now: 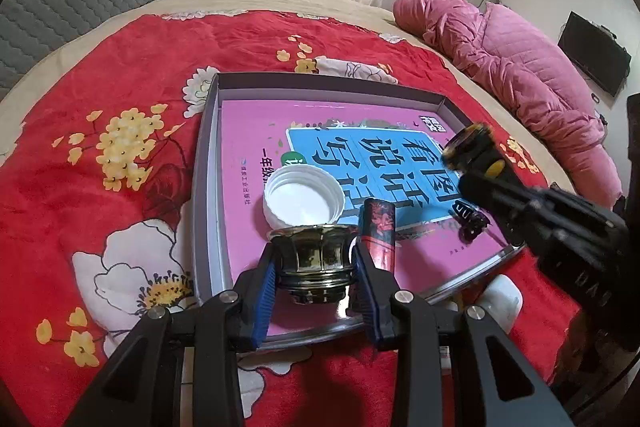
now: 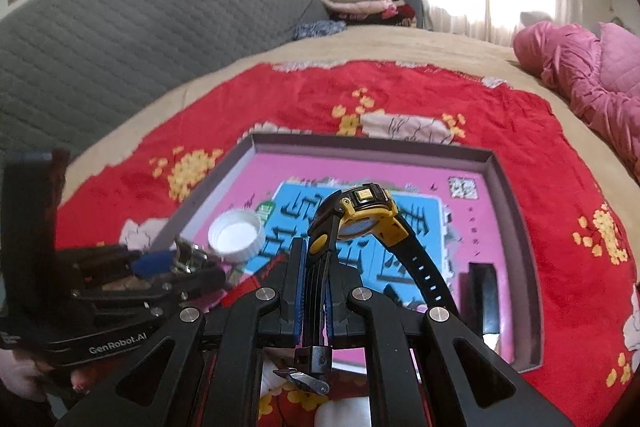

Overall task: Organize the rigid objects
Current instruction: 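Lift and carry the yellow watch and brass knob over the grey box with both tools, then lower and release the yellow watch into the box while the left tool releases the brass knob there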

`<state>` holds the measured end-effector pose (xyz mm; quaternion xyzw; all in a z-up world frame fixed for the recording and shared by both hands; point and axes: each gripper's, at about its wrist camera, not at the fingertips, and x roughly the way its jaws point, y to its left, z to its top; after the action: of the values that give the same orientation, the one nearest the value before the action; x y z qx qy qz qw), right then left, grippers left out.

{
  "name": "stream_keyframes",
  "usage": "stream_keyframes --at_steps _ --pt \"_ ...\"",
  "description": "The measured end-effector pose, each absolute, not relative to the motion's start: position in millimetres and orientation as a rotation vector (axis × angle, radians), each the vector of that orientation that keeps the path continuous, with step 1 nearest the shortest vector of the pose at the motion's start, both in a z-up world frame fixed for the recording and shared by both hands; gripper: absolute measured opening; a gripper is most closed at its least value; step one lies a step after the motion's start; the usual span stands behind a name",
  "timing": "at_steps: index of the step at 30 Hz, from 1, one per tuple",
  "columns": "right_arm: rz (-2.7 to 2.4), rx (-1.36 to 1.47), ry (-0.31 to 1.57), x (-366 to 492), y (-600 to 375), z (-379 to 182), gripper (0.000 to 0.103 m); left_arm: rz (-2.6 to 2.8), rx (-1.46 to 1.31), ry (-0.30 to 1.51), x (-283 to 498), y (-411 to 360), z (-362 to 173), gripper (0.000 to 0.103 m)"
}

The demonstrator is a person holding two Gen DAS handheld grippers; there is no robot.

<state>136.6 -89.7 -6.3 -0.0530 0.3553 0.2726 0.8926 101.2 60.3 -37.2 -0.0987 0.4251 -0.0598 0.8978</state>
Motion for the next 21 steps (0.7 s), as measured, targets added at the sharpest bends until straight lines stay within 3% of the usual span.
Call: stream_keyframes --at_steps 21 --pt "0.595 -0.089 0.891 142 -82 -34 0.008 -0.107 -0.135 0.903 101 52 -39 0.037"
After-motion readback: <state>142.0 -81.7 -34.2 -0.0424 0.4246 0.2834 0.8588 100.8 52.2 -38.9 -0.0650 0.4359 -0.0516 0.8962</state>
